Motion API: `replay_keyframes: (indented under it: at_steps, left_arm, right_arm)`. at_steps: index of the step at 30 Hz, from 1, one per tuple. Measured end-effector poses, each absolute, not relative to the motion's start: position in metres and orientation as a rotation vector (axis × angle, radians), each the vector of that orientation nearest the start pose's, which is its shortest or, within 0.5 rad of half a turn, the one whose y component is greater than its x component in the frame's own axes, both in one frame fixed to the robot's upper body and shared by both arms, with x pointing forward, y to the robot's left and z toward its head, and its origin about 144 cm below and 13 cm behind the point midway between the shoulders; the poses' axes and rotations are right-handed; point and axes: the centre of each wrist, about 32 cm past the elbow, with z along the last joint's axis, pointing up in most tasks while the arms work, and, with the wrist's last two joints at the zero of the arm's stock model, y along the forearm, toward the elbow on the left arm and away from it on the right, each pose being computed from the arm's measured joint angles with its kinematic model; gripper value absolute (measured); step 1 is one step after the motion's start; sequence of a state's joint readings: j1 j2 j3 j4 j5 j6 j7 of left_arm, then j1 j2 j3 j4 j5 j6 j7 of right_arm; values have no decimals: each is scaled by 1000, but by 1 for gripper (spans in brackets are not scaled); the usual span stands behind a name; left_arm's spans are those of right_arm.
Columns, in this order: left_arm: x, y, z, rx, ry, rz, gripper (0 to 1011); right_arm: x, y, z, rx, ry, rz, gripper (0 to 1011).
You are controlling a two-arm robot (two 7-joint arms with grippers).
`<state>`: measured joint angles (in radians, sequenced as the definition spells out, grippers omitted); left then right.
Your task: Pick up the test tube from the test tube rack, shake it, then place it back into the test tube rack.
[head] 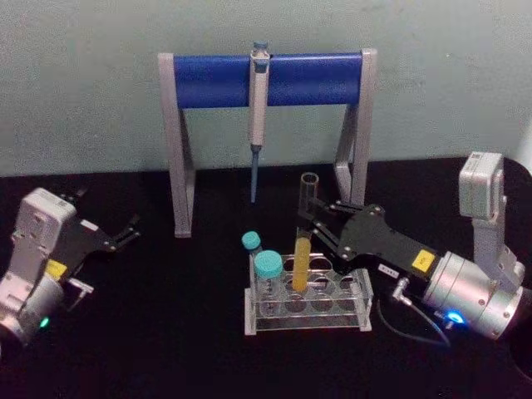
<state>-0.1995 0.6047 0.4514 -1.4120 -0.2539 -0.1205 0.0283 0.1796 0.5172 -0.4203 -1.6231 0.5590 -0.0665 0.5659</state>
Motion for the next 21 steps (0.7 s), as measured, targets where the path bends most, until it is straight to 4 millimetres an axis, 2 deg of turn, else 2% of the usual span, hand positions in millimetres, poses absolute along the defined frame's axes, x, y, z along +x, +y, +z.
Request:
replay_keyframes:
  at_steps: [21]
  left_arm:
    - [489, 310, 1140, 304, -285, 1248, 1001]
  right_arm:
    - [484, -248, 1177, 52, -37, -631, 229]
